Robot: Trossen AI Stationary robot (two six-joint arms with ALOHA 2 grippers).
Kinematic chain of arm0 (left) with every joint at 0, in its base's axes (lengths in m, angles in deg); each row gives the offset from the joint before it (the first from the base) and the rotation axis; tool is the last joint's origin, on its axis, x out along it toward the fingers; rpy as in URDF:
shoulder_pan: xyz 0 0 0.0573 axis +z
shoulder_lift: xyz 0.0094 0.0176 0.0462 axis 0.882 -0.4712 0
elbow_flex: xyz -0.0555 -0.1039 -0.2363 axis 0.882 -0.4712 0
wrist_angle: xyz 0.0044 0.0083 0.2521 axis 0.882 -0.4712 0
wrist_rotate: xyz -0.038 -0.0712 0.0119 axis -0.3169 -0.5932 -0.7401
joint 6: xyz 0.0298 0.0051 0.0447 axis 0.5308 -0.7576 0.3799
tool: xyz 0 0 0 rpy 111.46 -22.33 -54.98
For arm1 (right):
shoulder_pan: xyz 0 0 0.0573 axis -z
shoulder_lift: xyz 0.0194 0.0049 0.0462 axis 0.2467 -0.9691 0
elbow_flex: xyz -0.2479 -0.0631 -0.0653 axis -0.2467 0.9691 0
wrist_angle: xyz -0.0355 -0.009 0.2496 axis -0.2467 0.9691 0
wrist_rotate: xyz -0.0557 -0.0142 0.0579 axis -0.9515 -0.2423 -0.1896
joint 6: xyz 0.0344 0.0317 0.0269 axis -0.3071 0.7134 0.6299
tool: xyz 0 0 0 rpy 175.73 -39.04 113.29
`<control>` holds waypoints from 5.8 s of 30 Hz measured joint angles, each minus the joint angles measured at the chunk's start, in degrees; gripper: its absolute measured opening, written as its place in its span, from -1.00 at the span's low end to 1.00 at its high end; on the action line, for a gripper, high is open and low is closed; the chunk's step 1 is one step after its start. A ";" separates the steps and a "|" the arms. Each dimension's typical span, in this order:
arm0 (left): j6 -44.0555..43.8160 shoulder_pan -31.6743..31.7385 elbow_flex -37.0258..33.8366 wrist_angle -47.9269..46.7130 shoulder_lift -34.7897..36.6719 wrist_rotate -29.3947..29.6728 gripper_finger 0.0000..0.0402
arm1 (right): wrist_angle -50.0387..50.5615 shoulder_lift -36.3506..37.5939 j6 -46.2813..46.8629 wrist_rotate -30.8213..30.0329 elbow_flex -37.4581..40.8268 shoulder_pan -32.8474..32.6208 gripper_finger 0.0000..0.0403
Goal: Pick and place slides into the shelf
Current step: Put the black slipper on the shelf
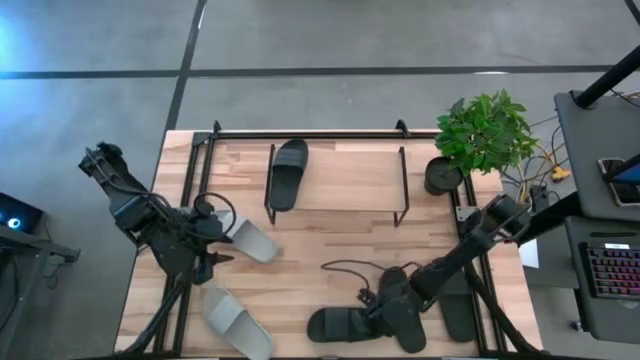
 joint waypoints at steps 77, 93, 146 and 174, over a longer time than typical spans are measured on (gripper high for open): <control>7.13 0.00 -5.61 -1.15 3.28 0.76 -0.06 | 37.95 0.60 1.63 -6.01 -14.41 3.89 -0.08; 7.13 0.02 -5.67 -1.20 3.24 1.73 -0.06 | 29.31 -6.10 2.16 -2.11 -15.36 3.93 -0.08; 7.30 0.09 -6.08 0.34 2.43 5.38 -0.06 | 78.54 1.08 9.88 -62.97 -38.72 16.24 -0.94; 7.53 0.11 -4.78 7.17 -4.76 4.59 -0.06 | 77.70 1.54 -21.98 -39.56 -43.57 39.81 -0.13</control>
